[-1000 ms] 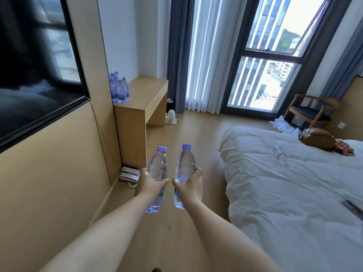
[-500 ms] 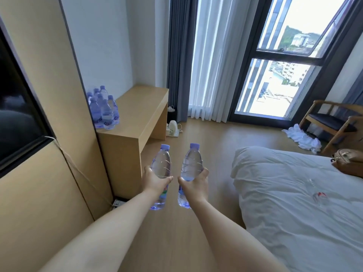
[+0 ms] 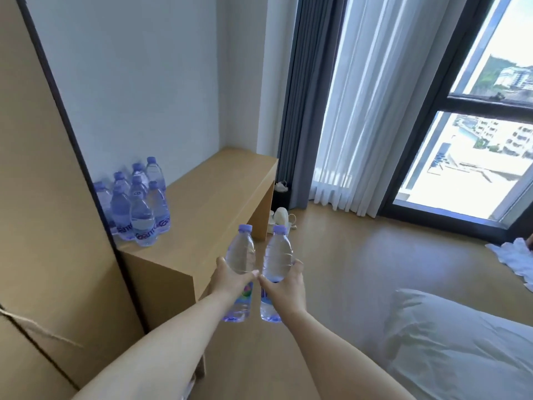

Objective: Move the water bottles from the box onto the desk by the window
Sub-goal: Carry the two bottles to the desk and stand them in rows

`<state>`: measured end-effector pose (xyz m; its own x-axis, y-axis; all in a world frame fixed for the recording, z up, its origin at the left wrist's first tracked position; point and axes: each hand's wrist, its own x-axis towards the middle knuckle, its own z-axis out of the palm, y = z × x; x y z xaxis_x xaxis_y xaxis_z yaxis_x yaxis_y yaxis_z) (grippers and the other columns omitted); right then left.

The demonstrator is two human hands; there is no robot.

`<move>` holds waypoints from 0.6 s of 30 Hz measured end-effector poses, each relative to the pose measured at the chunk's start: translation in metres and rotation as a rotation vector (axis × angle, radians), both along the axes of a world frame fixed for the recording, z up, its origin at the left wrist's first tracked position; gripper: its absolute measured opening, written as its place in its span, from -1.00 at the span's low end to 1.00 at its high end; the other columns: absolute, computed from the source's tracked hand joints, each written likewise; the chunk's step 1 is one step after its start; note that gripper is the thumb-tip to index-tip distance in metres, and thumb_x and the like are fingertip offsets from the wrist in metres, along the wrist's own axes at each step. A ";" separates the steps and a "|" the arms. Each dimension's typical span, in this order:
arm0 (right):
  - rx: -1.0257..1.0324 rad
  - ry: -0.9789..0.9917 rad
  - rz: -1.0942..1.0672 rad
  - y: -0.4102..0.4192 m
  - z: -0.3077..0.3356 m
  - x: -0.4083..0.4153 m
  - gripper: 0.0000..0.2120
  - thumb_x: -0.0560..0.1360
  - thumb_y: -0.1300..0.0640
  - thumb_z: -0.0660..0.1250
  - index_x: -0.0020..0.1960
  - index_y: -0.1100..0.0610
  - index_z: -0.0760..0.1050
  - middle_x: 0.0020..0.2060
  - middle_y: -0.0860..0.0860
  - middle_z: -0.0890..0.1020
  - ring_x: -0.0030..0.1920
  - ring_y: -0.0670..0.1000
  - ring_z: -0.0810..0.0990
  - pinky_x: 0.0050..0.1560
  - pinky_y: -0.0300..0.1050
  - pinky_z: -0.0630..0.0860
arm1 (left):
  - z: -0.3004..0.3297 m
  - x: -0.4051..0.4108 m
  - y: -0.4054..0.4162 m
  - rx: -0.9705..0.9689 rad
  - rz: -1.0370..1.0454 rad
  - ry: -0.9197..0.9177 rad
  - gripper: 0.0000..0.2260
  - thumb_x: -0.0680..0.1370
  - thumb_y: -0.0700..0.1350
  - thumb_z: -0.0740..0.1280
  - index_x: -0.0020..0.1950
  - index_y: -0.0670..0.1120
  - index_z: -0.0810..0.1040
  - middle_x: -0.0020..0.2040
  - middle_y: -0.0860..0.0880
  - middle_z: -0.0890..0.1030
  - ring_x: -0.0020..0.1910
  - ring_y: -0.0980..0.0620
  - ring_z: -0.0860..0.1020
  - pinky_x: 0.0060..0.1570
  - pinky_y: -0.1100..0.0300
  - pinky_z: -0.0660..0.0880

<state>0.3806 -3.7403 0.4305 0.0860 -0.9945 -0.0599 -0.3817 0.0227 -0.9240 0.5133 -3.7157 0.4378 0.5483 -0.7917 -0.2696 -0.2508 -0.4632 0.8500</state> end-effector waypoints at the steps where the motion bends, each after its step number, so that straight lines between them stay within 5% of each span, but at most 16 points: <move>1: 0.006 -0.017 0.012 -0.019 0.001 0.007 -0.24 0.36 -0.14 0.50 0.38 0.04 0.18 0.14 -0.07 0.43 0.05 -0.04 0.48 -0.07 -0.20 0.41 | 0.000 0.010 -0.019 -0.001 0.022 0.010 -0.24 0.34 0.15 0.50 0.36 -0.12 0.22 0.22 -0.10 0.48 0.16 -0.15 0.51 0.05 0.05 0.47; 8: 0.047 -0.021 0.098 -0.178 -0.016 0.070 -0.41 0.45 -0.11 0.42 0.31 0.07 0.23 0.03 -0.06 0.48 -0.03 -0.05 0.53 -0.20 -0.20 0.43 | -0.015 0.085 -0.154 -0.071 0.236 0.221 -0.29 0.20 0.33 0.40 0.13 -0.15 0.43 -0.06 -0.12 0.63 -0.13 -0.10 0.62 -0.12 0.11 0.53; 11: 0.139 -0.005 0.199 -0.249 -0.027 0.107 -0.61 0.47 -0.14 0.37 0.13 -0.02 0.26 0.09 0.02 0.44 0.00 0.01 0.56 0.02 0.03 0.56 | -0.028 0.128 -0.212 -0.046 0.215 0.250 -0.20 0.09 0.42 0.29 0.05 -0.17 0.54 -0.16 -0.12 0.67 -0.23 -0.07 0.66 -0.22 0.17 0.52; 15: 0.345 -0.016 0.332 -0.330 -0.022 0.156 -0.51 0.43 0.00 0.42 0.18 0.07 0.21 0.00 0.10 0.54 -0.03 0.09 0.63 0.02 0.07 0.58 | -0.026 0.180 -0.275 -0.001 0.218 0.255 -0.21 0.07 0.36 0.38 0.17 -0.08 0.49 0.01 -0.07 0.63 -0.03 -0.06 0.62 -0.01 0.08 0.54; 18: 0.454 0.014 0.444 -0.380 -0.022 0.189 -0.42 0.39 0.05 0.46 0.23 0.07 0.19 0.03 0.11 0.54 -0.01 0.09 0.64 0.03 0.05 0.60 | -0.017 0.207 -0.308 0.035 0.244 0.275 -0.40 0.30 0.14 0.50 0.21 -0.05 0.36 0.11 -0.05 0.53 0.06 -0.04 0.50 -0.05 0.13 0.42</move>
